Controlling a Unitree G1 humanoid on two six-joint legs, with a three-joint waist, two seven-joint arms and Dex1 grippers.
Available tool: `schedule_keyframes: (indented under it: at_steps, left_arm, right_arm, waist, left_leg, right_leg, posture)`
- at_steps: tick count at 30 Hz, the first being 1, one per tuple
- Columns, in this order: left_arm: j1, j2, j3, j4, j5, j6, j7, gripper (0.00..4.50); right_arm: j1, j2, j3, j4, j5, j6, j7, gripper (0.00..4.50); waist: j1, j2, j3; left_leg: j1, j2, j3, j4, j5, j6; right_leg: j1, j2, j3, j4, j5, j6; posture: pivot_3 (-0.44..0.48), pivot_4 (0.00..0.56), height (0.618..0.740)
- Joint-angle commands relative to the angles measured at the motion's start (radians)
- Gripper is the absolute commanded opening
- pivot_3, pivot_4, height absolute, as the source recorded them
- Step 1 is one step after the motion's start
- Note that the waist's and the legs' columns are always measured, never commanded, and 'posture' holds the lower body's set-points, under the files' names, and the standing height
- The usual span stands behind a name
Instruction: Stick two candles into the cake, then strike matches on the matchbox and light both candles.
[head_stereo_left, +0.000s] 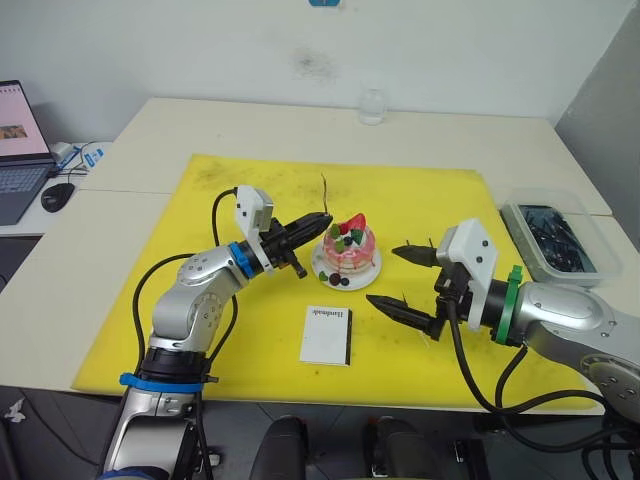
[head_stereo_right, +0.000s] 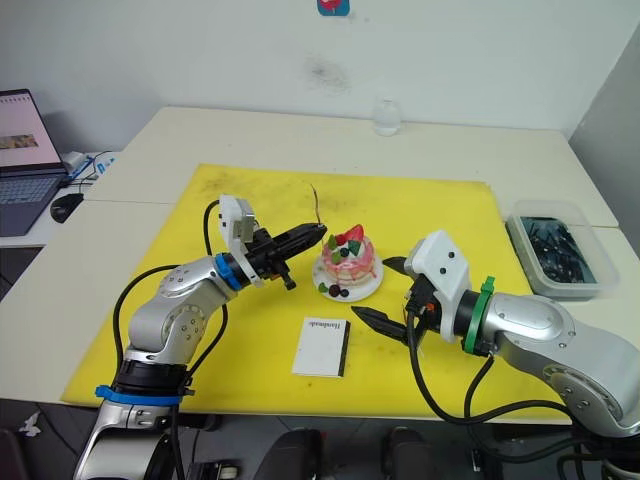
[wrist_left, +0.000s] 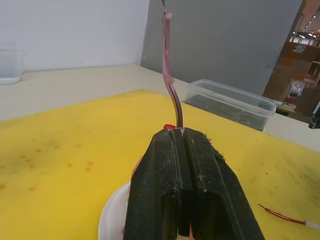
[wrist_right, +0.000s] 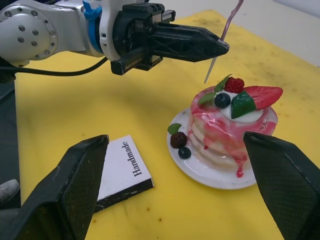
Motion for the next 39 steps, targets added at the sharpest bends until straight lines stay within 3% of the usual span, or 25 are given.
schedule_keyframes:
  at_steps: [1,13,23,36,39]
  left_arm:
    - [-0.006,-0.019,0.002,-0.002,0.021,-0.036,-0.005,0.00]
    - [0.026,-0.042,-0.014,0.040,0.097,-0.111,-0.023,0.00]
    - [0.079,-0.087,-0.042,0.160,0.216,-0.336,-0.029,0.00]
    - [0.096,-0.109,-0.027,0.084,0.190,-0.292,-0.003,0.00]
    - [0.099,-0.103,-0.009,0.055,0.184,-0.271,0.020,0.82]
  right_arm:
    - [0.009,0.005,-0.023,-0.040,-0.007,0.000,0.008,4.47]
    - [0.031,0.021,-0.035,-0.063,-0.019,0.010,0.002,4.47]
    - [0.033,0.042,-0.027,-0.055,-0.051,0.006,0.003,4.47]
    - [0.075,0.052,-0.035,-0.075,-0.100,-0.004,0.010,4.47]
    - [0.082,0.053,-0.039,-0.079,-0.104,-0.007,0.012,4.50]
  waist:
    - [0.000,0.000,0.000]
    - [0.000,0.000,0.000]
    - [0.000,0.000,0.000]
    - [0.000,0.000,0.000]
    - [0.000,0.000,0.000]
  left_leg:
    - [0.000,0.000,0.000,0.000,0.000,0.000]
    - [0.000,0.000,0.000,0.001,0.000,0.000]
    - [0.002,0.000,0.000,0.001,0.000,0.000]
    - [0.006,0.000,0.000,0.001,0.000,0.000]
    - [0.006,0.000,0.000,0.001,0.000,0.000]
  right_leg:
    - [0.000,0.000,0.000,0.000,0.000,0.000]
    - [0.000,0.000,0.000,0.001,0.000,0.000]
    - [0.001,0.000,0.000,0.002,0.000,0.000]
    - [0.006,0.000,0.001,0.002,0.000,0.000]
    - [0.006,0.000,0.000,0.002,0.000,0.000]
  posture:
    - [0.000,0.150,0.740]
    - [0.000,0.150,0.740]
    - [0.000,0.150,0.740]
    - [0.000,0.150,0.740]
    - [0.000,0.150,0.740]
